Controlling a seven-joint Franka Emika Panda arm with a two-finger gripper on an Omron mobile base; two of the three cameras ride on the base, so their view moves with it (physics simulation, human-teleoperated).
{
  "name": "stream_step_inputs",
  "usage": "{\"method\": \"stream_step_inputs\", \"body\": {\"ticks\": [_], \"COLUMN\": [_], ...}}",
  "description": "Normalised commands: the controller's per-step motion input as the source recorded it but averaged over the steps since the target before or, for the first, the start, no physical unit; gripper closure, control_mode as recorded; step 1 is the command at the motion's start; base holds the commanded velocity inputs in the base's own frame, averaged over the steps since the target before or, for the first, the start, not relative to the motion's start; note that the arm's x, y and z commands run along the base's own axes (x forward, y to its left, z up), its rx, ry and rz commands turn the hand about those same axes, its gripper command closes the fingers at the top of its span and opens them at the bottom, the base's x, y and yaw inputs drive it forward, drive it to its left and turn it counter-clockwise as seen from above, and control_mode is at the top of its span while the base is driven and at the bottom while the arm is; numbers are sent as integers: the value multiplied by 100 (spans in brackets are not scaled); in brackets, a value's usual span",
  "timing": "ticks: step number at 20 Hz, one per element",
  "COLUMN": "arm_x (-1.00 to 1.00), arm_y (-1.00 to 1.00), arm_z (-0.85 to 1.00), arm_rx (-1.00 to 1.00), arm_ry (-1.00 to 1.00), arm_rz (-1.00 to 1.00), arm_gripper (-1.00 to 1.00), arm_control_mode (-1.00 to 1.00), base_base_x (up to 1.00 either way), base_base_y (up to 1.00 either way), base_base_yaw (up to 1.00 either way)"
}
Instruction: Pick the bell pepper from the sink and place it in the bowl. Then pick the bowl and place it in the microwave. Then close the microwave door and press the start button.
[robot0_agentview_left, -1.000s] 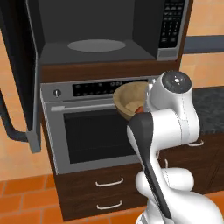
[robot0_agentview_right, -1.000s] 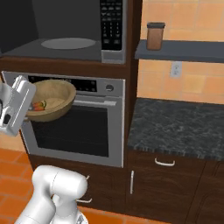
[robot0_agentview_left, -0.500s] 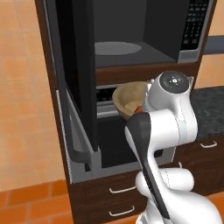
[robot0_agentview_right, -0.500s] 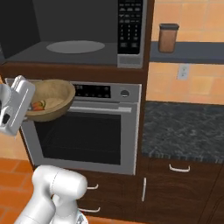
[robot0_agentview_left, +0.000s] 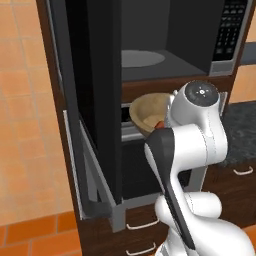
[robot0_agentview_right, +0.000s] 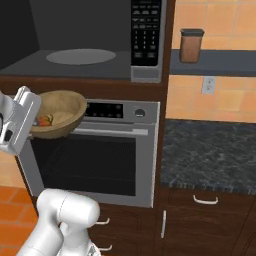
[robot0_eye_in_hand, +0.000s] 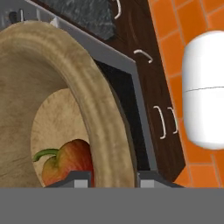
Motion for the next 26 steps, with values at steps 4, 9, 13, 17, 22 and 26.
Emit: {"method": "stream_step_inputs", "body": {"ticks": [4, 9, 13, 17, 22, 26], "arm_x": [0, 0, 0, 0, -73, -91], "arm_y": [0, 0, 0, 0, 0, -6], "arm_z": [0, 0, 0, 0, -1, 57], "arm_rx": [0, 0, 0, 0, -1, 0], "arm_ry": [0, 0, 0, 0, -15, -5], "arm_rz": [0, 0, 0, 0, 0, 9], "arm_gripper": [100, 100, 100, 100, 100, 100], "arm_control_mode": [100, 100, 100, 100, -100, -100], "base_base_x": [59, 43, 3, 0, 0, 0], "base_base_y": [0, 0, 0, 0, 0, 0], "base_base_yaw": [0, 0, 0, 0, 0, 0]}}
